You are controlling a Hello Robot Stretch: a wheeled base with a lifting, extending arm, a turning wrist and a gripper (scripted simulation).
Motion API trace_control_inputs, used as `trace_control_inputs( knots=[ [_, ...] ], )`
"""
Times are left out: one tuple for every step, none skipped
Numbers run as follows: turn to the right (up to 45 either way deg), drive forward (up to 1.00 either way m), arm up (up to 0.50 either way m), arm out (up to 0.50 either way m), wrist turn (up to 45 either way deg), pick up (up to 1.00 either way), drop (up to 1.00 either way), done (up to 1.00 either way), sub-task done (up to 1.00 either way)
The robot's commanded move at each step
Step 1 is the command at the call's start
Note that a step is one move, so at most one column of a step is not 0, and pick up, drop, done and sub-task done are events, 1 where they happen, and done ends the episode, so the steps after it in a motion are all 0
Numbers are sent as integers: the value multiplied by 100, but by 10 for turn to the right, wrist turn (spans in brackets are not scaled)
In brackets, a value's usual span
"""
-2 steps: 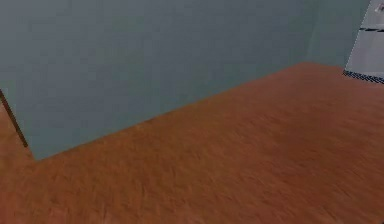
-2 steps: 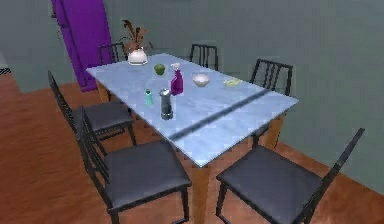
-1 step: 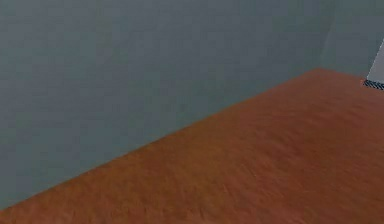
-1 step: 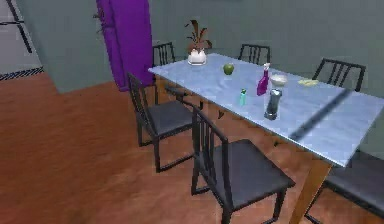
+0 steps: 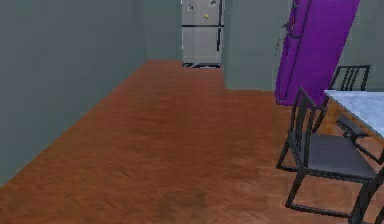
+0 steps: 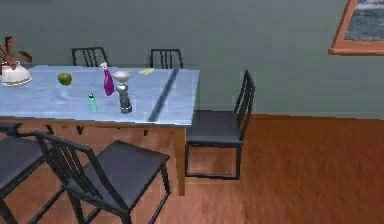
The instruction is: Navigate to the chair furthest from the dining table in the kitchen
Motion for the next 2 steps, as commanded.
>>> trace_control_inputs(
  knots=[
    [0,30,0,0,0,0,0,0,0],
    [30,0,0,0,0,0,0,0,0]
  ],
)
